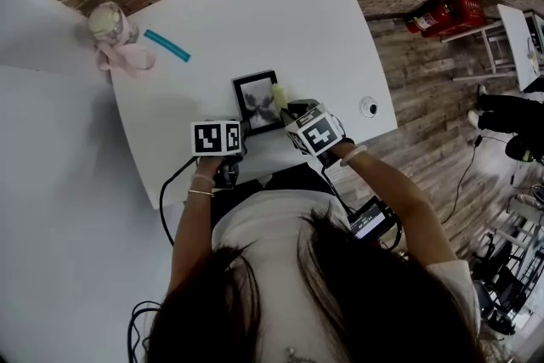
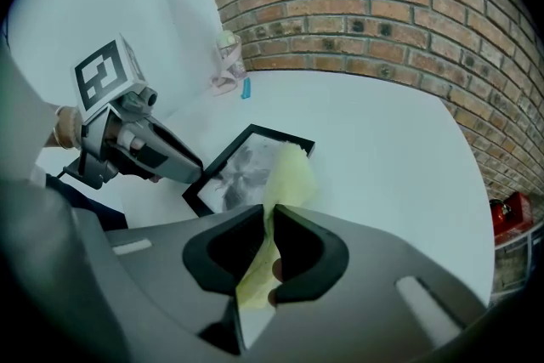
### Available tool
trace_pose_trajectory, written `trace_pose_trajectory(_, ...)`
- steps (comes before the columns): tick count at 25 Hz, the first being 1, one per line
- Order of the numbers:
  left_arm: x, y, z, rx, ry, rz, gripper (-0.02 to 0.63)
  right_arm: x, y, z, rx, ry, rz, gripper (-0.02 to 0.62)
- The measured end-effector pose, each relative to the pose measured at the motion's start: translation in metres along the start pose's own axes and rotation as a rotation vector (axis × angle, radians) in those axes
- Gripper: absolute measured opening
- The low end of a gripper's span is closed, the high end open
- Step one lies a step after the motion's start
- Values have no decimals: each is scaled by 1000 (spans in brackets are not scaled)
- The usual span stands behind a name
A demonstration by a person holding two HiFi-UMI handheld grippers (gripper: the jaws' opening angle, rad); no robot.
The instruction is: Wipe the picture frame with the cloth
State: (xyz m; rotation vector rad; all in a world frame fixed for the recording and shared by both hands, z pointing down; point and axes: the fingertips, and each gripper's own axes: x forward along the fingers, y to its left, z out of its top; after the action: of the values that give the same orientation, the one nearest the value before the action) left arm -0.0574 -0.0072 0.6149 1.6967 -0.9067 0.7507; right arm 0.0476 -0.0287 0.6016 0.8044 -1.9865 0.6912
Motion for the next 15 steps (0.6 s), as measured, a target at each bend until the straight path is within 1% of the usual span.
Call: trace_pose_trajectory(15,-2,0,0,-1,10,0,129,-9,13,-19,10,6,23,44)
